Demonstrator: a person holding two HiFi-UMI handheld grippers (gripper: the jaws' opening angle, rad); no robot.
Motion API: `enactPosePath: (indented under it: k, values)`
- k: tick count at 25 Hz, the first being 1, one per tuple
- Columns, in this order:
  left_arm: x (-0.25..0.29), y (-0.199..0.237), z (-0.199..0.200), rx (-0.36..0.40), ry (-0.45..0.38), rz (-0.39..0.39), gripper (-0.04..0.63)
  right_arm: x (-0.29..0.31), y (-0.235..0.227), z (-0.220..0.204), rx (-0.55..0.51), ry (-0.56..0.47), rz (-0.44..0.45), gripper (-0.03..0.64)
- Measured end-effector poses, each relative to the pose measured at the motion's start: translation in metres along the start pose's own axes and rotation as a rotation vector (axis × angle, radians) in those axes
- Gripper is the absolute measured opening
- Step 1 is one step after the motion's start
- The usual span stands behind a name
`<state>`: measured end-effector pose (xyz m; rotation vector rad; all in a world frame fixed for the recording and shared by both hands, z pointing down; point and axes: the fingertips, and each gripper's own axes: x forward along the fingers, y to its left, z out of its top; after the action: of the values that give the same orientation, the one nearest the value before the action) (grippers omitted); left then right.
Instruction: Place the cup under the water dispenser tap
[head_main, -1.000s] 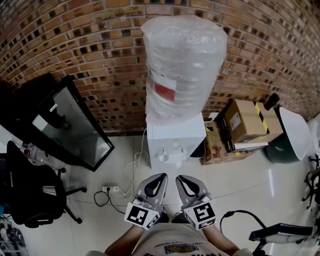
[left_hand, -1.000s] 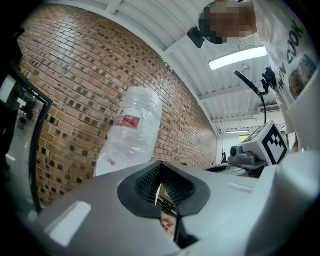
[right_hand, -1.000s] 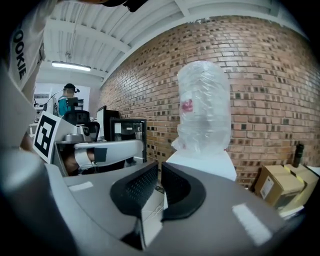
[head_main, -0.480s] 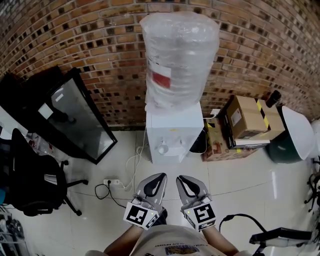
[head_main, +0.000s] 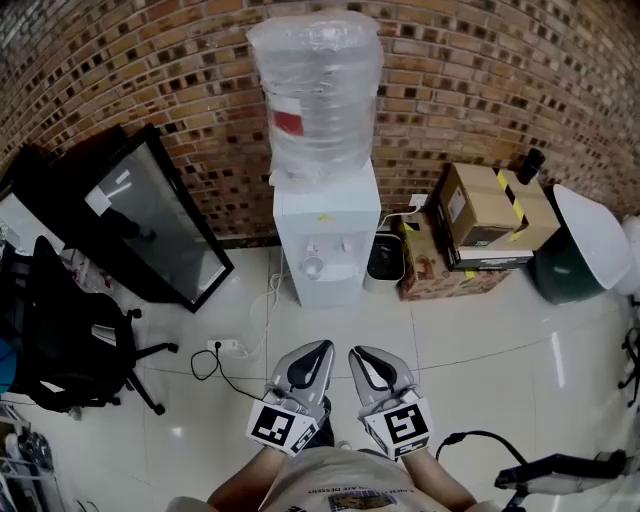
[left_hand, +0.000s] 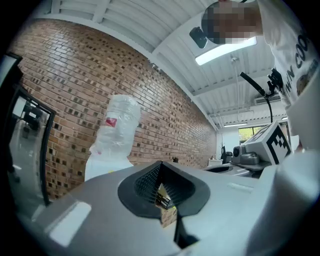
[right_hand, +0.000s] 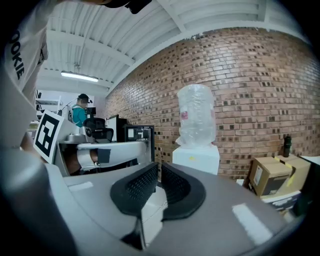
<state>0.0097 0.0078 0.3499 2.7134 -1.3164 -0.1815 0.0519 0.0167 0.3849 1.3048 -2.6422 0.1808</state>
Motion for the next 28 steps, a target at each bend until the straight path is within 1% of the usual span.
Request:
enactPosePath:
  k: [7,12,15,18,20,28]
  values:
    - [-0.039,-0.064,0.002,0.024,-0.011,0.011,-0.017,-0.069,0.022,0.001,-0.020,-0.055,0.002,0.026]
    - [-0.064,-0.096,0.006,0.038,-0.002,0.018,-0.017,-0.106,0.037,0.001,-0.005,-0.065,0.003,0.009]
    - [-0.078,-0.106,0.012,0.046,0.001,0.025,-0.017,-0.119,0.049,0.001,-0.001,-0.063,0.013,0.006]
    - [-0.095,-0.108,0.014,0.034,0.003,0.053,-0.017,-0.125,0.066,0.003,0.002,-0.062,0.044,0.006]
    - [-0.105,-0.109,0.016,0.028,0.007,0.058,-0.017,-0.128,0.075,0.006,0.005,-0.068,0.050,0.006]
    - [-0.121,-0.117,0.017,0.008,0.004,0.018,-0.017,-0.135,0.092,0.017,-0.020,-0.101,0.032,0.006]
